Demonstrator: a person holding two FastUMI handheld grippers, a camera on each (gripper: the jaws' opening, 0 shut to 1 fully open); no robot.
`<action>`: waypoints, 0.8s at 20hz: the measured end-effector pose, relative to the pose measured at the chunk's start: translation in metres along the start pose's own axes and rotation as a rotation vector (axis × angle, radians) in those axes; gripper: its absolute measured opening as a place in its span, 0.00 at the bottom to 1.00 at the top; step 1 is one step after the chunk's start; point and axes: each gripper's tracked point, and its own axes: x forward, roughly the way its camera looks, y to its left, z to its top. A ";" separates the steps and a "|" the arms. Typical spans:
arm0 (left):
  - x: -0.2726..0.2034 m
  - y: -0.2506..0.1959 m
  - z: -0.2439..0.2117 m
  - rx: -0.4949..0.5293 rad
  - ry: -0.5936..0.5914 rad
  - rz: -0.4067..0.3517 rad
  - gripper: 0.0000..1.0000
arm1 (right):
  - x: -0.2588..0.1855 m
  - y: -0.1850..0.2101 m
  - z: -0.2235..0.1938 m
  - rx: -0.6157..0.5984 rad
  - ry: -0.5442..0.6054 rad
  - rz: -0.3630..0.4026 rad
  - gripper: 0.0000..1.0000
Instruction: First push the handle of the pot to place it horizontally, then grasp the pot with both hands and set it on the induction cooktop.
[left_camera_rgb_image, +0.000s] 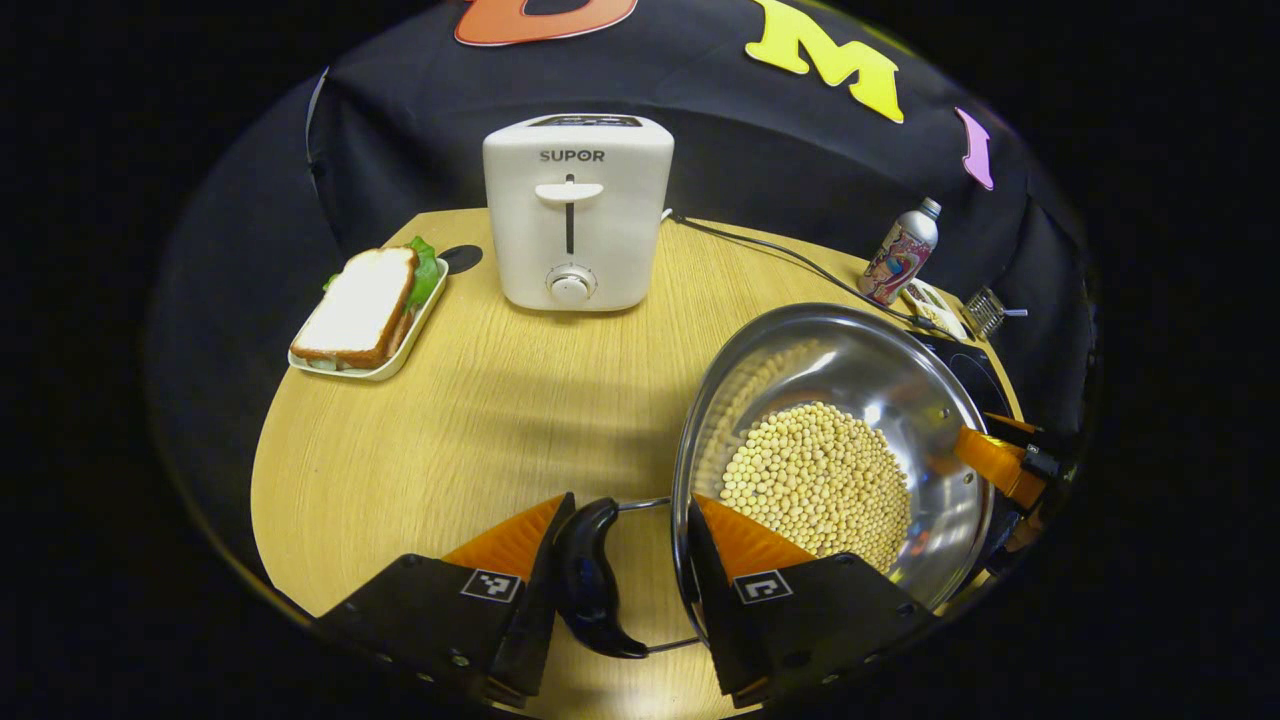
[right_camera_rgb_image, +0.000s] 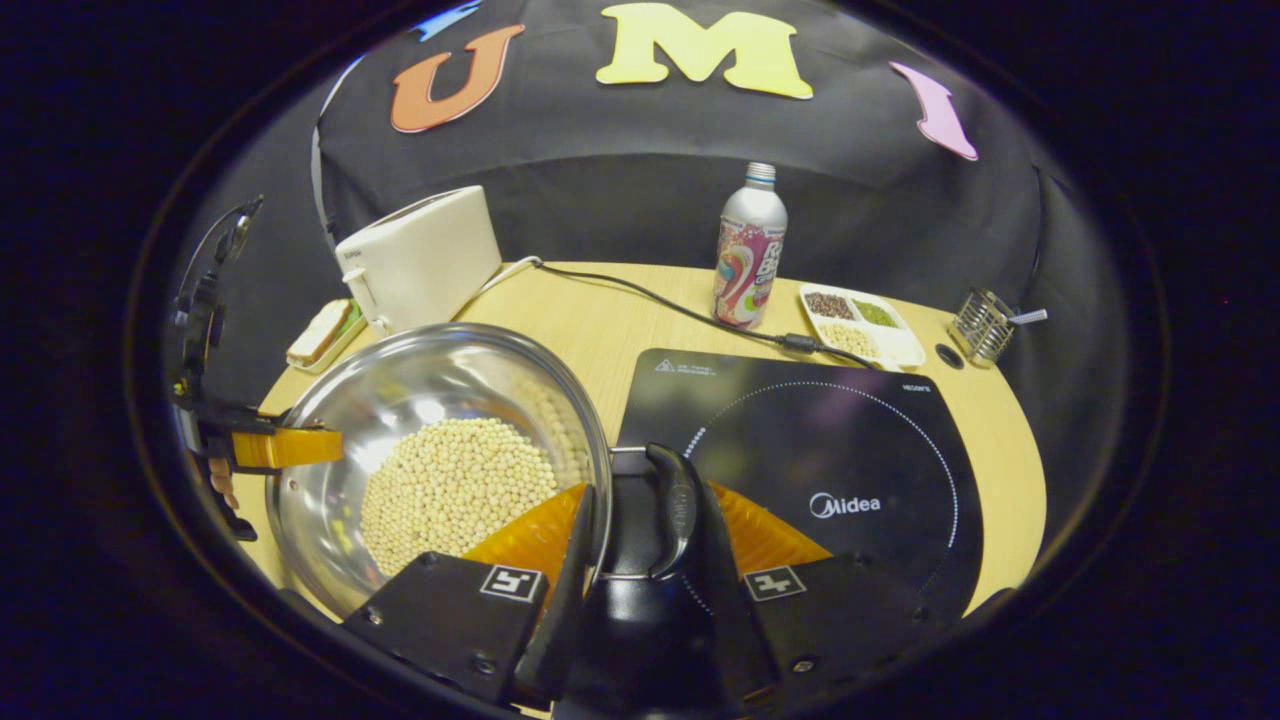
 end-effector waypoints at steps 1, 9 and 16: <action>-0.002 0.000 0.000 0.002 -0.002 0.004 0.62 | -0.002 0.001 -0.001 0.000 0.008 0.004 0.58; -0.020 0.002 0.013 0.009 -0.062 0.014 0.62 | -0.047 0.005 0.022 0.004 -0.054 0.064 0.58; -0.052 -0.022 0.035 0.025 -0.112 0.015 0.62 | -0.101 -0.021 0.062 -0.051 -0.119 0.089 0.59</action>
